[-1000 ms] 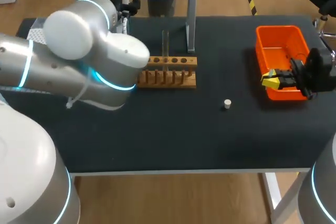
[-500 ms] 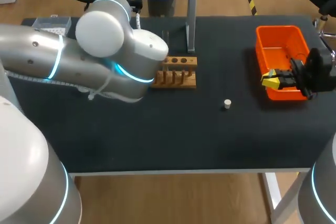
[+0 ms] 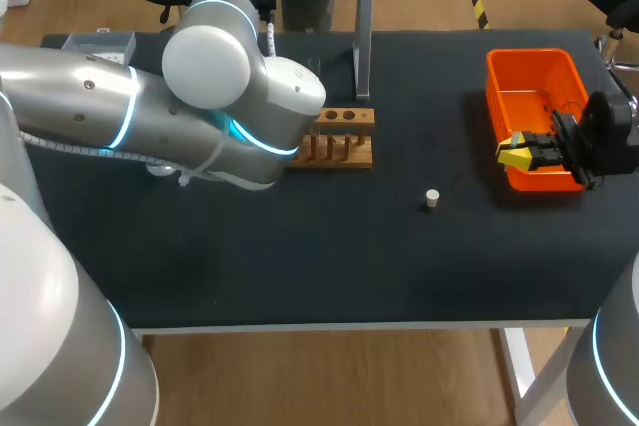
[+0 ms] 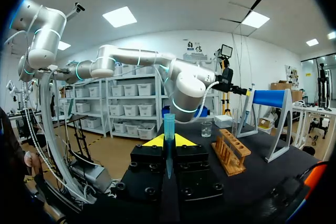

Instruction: Invert the test tube, pick up the pipette, mount the tip to pipette, aspirate from beaker and dispense into the tube, eject the tip, return the pipette, and cap with the stopper.

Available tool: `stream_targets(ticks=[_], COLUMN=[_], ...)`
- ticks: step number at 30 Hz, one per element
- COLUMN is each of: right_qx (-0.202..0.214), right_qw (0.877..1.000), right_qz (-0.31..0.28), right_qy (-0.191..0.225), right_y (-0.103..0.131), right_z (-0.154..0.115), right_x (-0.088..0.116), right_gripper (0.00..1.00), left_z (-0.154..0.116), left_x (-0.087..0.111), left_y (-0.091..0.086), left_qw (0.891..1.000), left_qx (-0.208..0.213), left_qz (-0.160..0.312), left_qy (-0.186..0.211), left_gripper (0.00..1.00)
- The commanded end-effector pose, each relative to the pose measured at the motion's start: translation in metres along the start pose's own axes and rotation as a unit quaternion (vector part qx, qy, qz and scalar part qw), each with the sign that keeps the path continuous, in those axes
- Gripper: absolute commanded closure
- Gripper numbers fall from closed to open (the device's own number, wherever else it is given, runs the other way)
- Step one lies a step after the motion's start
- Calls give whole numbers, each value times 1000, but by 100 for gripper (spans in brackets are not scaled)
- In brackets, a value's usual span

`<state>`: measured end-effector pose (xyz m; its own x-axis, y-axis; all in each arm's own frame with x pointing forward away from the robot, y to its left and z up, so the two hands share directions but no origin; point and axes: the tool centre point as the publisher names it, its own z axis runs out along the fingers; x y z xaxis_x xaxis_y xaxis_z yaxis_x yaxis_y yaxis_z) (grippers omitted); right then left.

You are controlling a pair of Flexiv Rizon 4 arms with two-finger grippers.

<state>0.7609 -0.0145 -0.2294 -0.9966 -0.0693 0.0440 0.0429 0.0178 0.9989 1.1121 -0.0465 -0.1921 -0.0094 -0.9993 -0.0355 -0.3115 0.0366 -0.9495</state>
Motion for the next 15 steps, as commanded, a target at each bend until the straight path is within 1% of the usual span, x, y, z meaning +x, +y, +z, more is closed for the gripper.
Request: stream_targets(ticks=[1, 3, 5, 8, 10, 14, 15], right_qx=[0, 0, 0, 0, 0, 0, 0], right_qw=[1000, 1000, 1000, 1000, 1000, 1000, 1000], right_qz=[0, 0, 0, 0, 0, 0, 0], right_qy=[0, 0, 0, 0, 0, 0, 0], right_y=[0, 0, 0, 0, 0, 0, 0], right_z=[-1, -1, -1, -1, -1, -1, -1], right_x=[0, 0, 0, 0, 0, 0, 0], right_gripper=[100, 100, 100, 100, 100, 100, 100], left_z=[6, 8, 10, 13, 15, 20, 21], left_x=[-6, -7, -7, -8, -8, -7, -6], left_y=[2, 2, 2, 1, 1, 2, 2], left_qw=[1000, 1000, 999, 999, 999, 999, 999], left_qx=[11, 14, 15, 18, 20, 19, 20], left_qz=[-3, -4, -2, -2, -5, -3, -3], left_qy=[18, 25, 29, 35, 38, 39, 40], left_gripper=[20, 18, 19, 24, 25, 25, 26])
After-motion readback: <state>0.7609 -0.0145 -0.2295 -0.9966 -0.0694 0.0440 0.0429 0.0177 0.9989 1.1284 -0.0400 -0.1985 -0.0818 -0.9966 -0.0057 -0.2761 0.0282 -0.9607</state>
